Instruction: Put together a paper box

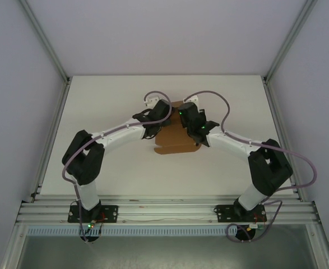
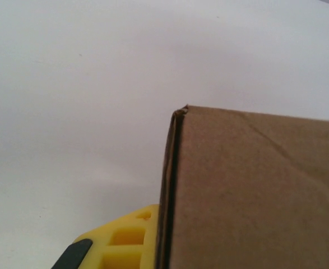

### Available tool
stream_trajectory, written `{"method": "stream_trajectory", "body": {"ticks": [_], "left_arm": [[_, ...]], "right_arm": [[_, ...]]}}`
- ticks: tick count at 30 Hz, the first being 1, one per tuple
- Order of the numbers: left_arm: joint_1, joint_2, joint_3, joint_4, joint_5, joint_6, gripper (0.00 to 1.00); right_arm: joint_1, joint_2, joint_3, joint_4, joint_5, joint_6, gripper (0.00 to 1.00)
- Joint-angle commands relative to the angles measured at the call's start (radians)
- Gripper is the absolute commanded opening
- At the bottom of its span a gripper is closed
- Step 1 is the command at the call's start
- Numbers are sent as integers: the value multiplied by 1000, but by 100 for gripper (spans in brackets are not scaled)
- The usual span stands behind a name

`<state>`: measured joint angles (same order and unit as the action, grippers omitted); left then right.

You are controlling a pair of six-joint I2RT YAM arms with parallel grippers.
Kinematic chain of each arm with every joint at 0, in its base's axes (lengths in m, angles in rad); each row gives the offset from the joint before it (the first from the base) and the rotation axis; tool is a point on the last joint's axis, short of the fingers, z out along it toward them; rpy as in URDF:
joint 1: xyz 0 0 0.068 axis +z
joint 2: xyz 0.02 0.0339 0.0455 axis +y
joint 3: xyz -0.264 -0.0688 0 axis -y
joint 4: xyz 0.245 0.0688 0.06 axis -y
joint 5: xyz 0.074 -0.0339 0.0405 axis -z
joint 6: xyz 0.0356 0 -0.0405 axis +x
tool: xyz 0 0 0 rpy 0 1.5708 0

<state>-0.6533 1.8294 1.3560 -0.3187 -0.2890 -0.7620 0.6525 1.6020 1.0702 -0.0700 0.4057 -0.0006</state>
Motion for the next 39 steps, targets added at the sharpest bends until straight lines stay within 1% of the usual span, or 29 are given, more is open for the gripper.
{"method": "stream_trajectory", "body": {"ticks": [1, 3, 5, 7, 9, 12, 14, 15, 17, 18, 19, 21, 23, 26, 27, 29, 31, 32, 33, 34, 35, 39], "left_arm": [[23, 65, 40, -247, -216, -99, 0], [23, 66, 37, -221, -193, -69, 0], [23, 38, -8, -105, -118, 12, 0], [23, -6, -74, 6, -56, 58, 0], [22, -47, -128, 101, -4, 121, 0], [23, -98, -191, 191, 46, 176, 0], [24, -115, -197, 192, 49, 190, 0], [23, -121, -196, 190, 50, 199, 0], [24, -132, -196, 187, 47, 205, 0], [27, -137, -198, 187, 47, 217, 0], [30, -144, -199, 188, 49, 236, 0], [37, -158, -203, 187, 59, 258, 0], [53, -179, -206, 182, 82, 298, 0], [84, -224, -203, 177, 153, 432, 0], [98, -240, -201, 175, 206, 503, 0], [142, -260, -180, 122, 409, 696, 0], [169, -261, -130, -7, 557, 892, 0], [170, -256, -105, -83, 590, 992, 0], [166, -251, -79, -162, 606, 1080, 0], [158, -245, -50, -240, 595, 1160, 0], [153, -241, -31, -286, 571, 1210, 0], [103, -208, 46, -428, 418, 1371, 0]], "right_arm": [[-9, -7, 26, -56, 173, 92, 0], [-7, 1, 33, -61, 197, 97, 0], [-6, 4, 31, -48, 189, 93, 0], [-7, -8, 15, -16, 158, 97, 0], [-7, -28, -8, 23, 115, 85, 7], [-7, -74, -55, 97, -10, 41, 22], [-6, -112, -82, 121, -148, 2, 37], [-6, -130, -94, 127, -220, -19, 47], [-7, -169, -121, 142, -366, -51, 80], [-7, -188, -133, 151, -414, -53, 98], [-7, -213, -152, 175, -448, -27, 100], [-7, -263, -183, 201, -467, -4, 100], [-10, -322, -203, 193, -435, 18, 100], [-24, -416, -220, 134, -321, 98, 99], [-34, -442, -220, 96, -285, 129, 100], [-65, -503, -221, 5, -235, 192, 100], [-106, -556, -232, -85, -237, 236, 100], [-126, -577, -239, -127, -240, 251, 100], [-146, -596, -245, -171, -247, 263, 100], [-170, -613, -249, -223, -252, 281, 100], [-191, -627, -254, -268, -255, 292, 100], [-240, -677, -287, -370, -260, 305, 100]]}}
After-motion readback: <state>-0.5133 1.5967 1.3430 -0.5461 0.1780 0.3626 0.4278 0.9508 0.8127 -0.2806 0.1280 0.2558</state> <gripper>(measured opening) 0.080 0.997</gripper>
